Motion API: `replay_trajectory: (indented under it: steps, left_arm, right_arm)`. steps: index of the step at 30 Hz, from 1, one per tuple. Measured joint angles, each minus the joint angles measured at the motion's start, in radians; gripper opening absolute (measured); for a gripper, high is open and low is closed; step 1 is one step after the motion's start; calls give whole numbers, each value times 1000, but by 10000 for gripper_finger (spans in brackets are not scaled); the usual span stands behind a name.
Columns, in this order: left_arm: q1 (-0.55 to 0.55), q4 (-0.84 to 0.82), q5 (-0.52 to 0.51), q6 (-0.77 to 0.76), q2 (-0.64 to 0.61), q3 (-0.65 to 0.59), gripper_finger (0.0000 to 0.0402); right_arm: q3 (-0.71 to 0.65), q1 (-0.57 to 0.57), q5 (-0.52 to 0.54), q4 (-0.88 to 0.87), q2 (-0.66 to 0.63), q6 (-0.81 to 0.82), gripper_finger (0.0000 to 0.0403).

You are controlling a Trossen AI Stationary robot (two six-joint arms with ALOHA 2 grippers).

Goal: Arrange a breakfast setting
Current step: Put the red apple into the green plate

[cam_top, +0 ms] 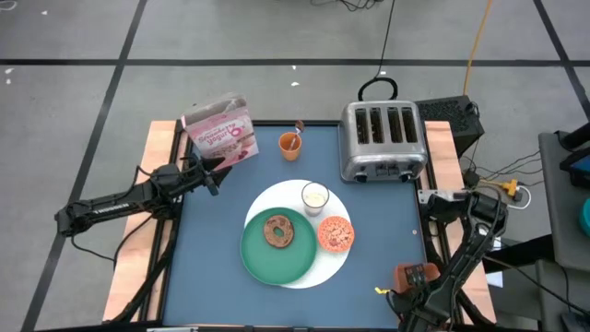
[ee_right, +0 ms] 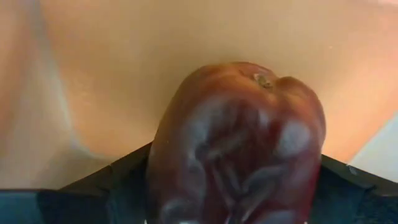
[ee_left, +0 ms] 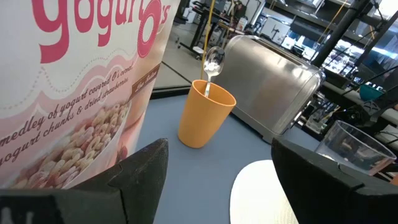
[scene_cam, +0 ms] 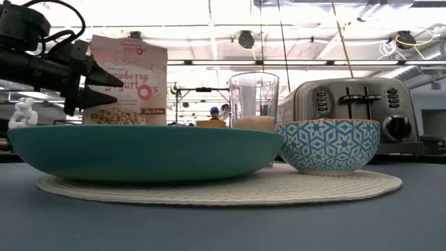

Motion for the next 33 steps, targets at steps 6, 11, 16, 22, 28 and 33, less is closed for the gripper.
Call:
replay_trajectory:
  steps: [6,11,16,22,28,33]
  left_arm:
    - [0,0,0,1,0,0,287]
    - [0,0,0,3,0,0,287]
    - [0,0,0,2,0,0,287]
    - [0,0,0,-2,0,0,287]
    - [0,0,0,-6,0,0,287]
    - [0,0,0,-15,0,0,287]
  right_arm:
    - [0,0,-3,5,0,5,285]
    - [0,0,-4,5,0,33,285]
    - [0,0,-6,4,0,104,285]
    - [0,0,-6,4,0,136,285]
    - [0,0,-6,4,0,135,285]
    - [0,0,-6,4,-2,135,285]
